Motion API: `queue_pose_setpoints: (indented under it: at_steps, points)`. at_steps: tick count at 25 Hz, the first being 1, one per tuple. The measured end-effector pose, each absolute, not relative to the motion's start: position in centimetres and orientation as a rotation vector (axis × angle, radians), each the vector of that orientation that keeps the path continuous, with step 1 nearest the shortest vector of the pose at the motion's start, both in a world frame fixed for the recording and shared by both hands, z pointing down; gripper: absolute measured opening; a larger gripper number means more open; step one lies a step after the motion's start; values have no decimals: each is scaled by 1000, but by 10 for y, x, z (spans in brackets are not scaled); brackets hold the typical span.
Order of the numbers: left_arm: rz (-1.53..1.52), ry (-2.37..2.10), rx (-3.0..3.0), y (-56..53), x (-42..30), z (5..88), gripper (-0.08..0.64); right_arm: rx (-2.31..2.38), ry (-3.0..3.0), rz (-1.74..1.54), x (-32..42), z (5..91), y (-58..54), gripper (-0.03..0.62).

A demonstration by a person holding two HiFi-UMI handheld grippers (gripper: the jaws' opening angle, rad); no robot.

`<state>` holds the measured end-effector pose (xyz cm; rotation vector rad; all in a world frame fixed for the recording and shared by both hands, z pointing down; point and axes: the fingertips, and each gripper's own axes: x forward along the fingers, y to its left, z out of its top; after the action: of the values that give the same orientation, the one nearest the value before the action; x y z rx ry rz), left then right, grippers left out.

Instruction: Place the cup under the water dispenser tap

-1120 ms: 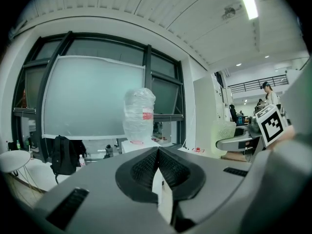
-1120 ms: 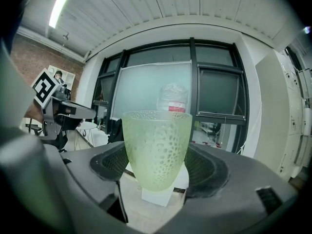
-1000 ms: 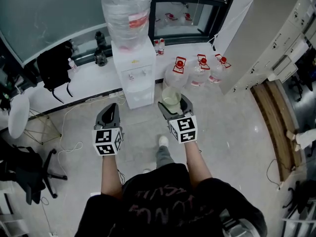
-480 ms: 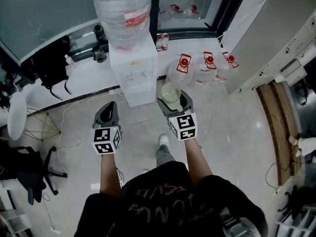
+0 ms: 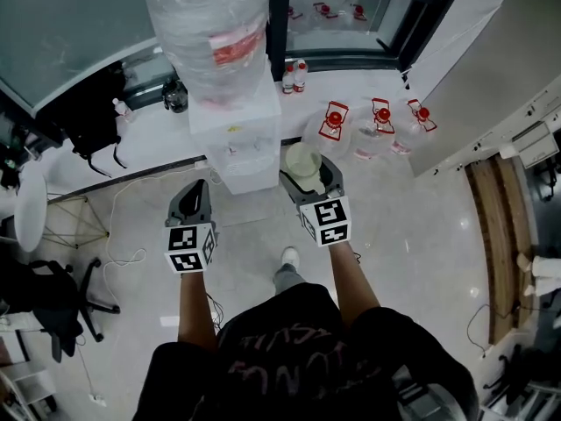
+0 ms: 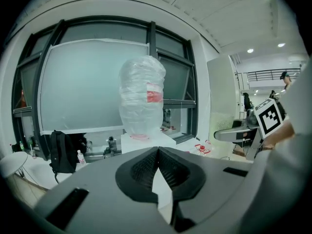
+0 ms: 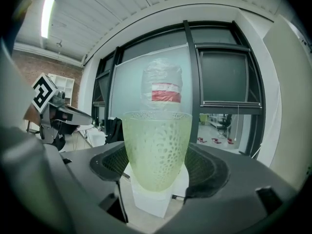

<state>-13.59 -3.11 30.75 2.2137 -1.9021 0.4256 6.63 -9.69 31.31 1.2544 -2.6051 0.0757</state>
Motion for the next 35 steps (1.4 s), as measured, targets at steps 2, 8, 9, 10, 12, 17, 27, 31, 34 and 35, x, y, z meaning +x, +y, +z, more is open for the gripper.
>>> queue_pose_setpoints:
  at_steps: [2, 8, 9, 10, 12, 17, 27, 31, 34, 35]
  points:
    - [443, -1908, 2190, -46, -134, 312, 10, 1225, -2612, 57, 66, 316, -113, 365]
    - [462, -1938, 2138, -88, -130, 318, 11, 1151, -2646, 66, 63, 321, -160, 365]
    - [459, -1945, 2132, -94, -129, 317, 9, 1141, -2649, 69, 63, 323, -166, 365]
    - [455, -1952, 2128, -100, -128, 316, 9, 1132, -2652, 72, 64, 324, -172, 365]
    - [449, -1964, 2122, -110, -126, 314, 11, 1120, -2658, 79, 66, 325, -183, 365]
    - [461, -1967, 2111, -123, -122, 316, 11, 1083, -2657, 85, 65, 332, -196, 365]
    - [457, -1966, 2101, -131, -135, 322, 11, 1072, -2660, 90, 54, 335, -207, 365]
    - [455, -1929, 2127, -136, -138, 327, 11, 1092, -2645, 84, 49, 337, -209, 365]
    - [446, -1899, 2144, -141, -144, 333, 11, 1104, -2630, 79, 42, 340, -209, 365]
    - [443, -1889, 2149, -142, -145, 335, 11, 1106, -2624, 78, 39, 342, -209, 365]
